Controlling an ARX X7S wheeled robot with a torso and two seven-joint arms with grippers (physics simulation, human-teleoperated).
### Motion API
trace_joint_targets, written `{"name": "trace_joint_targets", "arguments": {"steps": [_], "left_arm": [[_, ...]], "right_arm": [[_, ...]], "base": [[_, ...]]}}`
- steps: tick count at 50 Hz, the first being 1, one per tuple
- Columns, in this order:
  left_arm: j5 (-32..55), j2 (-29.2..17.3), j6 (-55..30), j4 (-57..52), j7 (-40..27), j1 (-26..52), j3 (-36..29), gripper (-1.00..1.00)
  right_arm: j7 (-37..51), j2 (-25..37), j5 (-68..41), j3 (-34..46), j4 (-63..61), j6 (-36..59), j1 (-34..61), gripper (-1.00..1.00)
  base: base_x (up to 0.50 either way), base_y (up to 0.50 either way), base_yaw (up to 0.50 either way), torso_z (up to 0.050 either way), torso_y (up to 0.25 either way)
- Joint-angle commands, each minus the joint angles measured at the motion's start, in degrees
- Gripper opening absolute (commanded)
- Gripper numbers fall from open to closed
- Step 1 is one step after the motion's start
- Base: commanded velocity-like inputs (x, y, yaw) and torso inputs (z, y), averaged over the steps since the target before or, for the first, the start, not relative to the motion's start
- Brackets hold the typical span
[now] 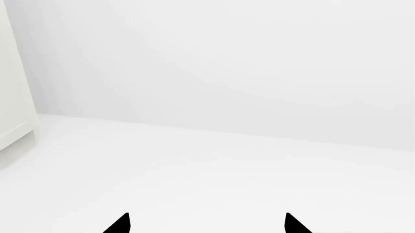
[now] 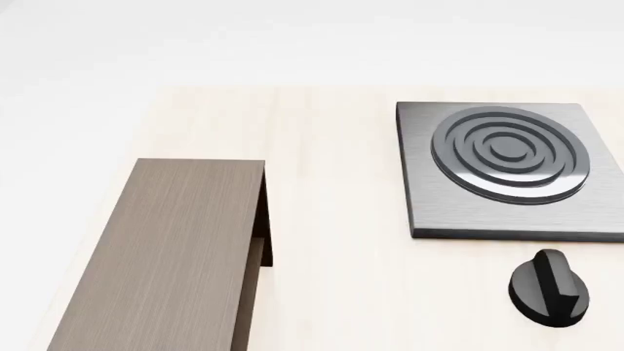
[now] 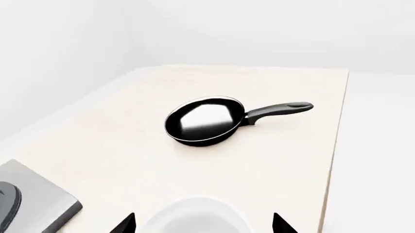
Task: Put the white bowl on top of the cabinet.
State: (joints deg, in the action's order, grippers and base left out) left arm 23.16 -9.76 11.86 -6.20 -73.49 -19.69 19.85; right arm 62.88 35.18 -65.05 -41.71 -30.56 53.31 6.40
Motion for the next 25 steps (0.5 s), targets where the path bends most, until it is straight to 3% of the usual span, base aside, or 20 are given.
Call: {"name": "trace_joint_targets", "arguments": {"steps": [1,25], "left_arm": [[0.0,0.0,0.2,0.2,0.0,0.0,0.0,1.00],[0.1,-0.2,0.1,0.2,-0.1,0.1,-0.1,1.00]], "right_arm": [[5.7,0.6,-7.8,-0.8,3.2,5.1,3.1,1.00],[6.1,0.2,-8.9,0.1,7.7,5.6,4.2,1.00]], "base": [[0.00,0.00,0.00,0.000,0.000],[0.00,0.00,0.00,0.000,0.000]]}}
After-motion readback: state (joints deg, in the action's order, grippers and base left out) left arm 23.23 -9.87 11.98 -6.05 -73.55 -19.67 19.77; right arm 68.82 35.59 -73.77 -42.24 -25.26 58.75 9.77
